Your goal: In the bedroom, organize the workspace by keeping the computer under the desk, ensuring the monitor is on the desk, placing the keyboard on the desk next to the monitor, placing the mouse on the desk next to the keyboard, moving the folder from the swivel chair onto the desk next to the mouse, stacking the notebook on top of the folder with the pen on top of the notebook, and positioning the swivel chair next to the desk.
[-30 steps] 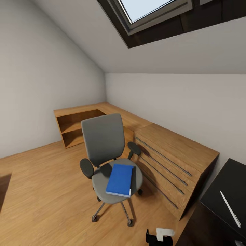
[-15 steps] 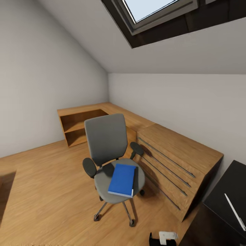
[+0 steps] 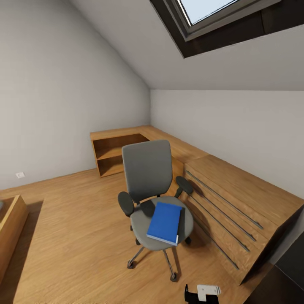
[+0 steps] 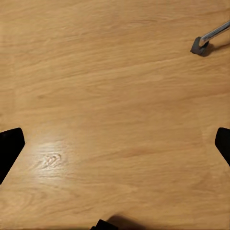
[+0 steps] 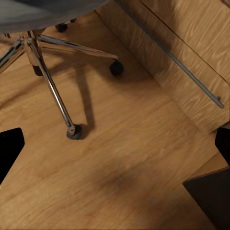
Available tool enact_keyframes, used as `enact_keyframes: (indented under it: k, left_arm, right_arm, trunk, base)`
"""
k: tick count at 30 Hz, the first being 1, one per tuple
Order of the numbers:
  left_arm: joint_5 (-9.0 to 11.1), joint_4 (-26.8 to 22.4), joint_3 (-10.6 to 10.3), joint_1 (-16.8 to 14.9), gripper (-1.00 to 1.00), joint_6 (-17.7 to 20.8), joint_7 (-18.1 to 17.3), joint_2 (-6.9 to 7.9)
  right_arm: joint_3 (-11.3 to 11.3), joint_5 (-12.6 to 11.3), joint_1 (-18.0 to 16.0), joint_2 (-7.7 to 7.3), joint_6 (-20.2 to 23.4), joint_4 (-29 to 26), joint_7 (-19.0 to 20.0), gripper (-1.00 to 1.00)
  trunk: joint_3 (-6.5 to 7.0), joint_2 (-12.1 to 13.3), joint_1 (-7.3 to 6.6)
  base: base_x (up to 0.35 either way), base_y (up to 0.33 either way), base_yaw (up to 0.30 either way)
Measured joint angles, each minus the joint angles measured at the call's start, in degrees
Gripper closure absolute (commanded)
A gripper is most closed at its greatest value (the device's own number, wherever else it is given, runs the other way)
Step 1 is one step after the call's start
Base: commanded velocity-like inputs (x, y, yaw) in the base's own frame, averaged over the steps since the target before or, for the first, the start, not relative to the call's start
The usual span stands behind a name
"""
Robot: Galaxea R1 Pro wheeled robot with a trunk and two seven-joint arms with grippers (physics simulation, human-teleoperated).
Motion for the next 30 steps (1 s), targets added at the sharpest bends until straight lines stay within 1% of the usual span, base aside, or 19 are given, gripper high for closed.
enact_keyframes:
  k: [8, 10, 11, 15, 22, 26, 30]
  left_arm:
    - [-0.1, 2.0, -0.1, 0.0, -1.0, 0.0, 0.0, -0.08]
    - [-0.2, 2.1, -0.2, 0.0, -1.0, 0.0, 0.0, -0.09]
    - [-0.1, 2.2, -0.5, 0.0, -1.0, 0.0, 0.0, -0.08]
    - [-0.1, 2.2, -0.6, 0.0, -1.0, 0.0, 0.0, -0.07]
    - [-0.1, 2.3, -1.1, 0.0, -1.0, 0.0, 0.0, -0.04]
    - [-0.1, 2.4, -1.4, 0.0, -1.0, 0.0, 0.0, -0.01]
    - [-0.1, 2.4, -1.5, 0.0, -1.0, -0.1, -0.1, -0.01]
  right_arm:
    - [0.1, 0.1, 0.0, 0.06, -0.3, 0.0, 0.1, -1.0]
    - [0.1, 0.1, 0.0, 0.04, -0.8, 0.0, 0.1, -1.0]
    - [0.0, 0.0, 0.1, -0.01, -2.1, 0.2, 0.1, -1.0]
    - [0.1, 0.0, 0.1, -0.03, -2.4, 1.7, 0.1, -1.0]
    - [0.2, 0.0, 0.0, -0.03, -2.8, 2.0, 0.1, -1.0]
    - [0.2, 0.3, 0.0, 0.03, -6.1, 2.6, 0.0, -1.0]
    - [0.3, 0.3, 0.1, 0.05, -7.4, 3.8, 0.0, -1.0]
  trunk:
    - [-0.1, 0.0, 0.0]
    - [-0.1, 0.0, 0.0]
    - [-0.1, 0.0, 0.0]
    - [-0.1, 0.0, 0.0]
    - [0.0, 0.0, 0.0]
    - [0.26, 0.0, 0.0]
    - [0.59, 0.0, 0.0]
  base:
    - [0.0, 0.0, 0.033]
    - [0.0, 0.0, 0.003]
    - [0.0, 0.0, 0.0]
    - [0.0, 0.0, 0.0]
    - [0.0, 0.0, 0.04]
    - [0.0, 0.0, 0.072]
    - [0.0, 0.0, 0.071]
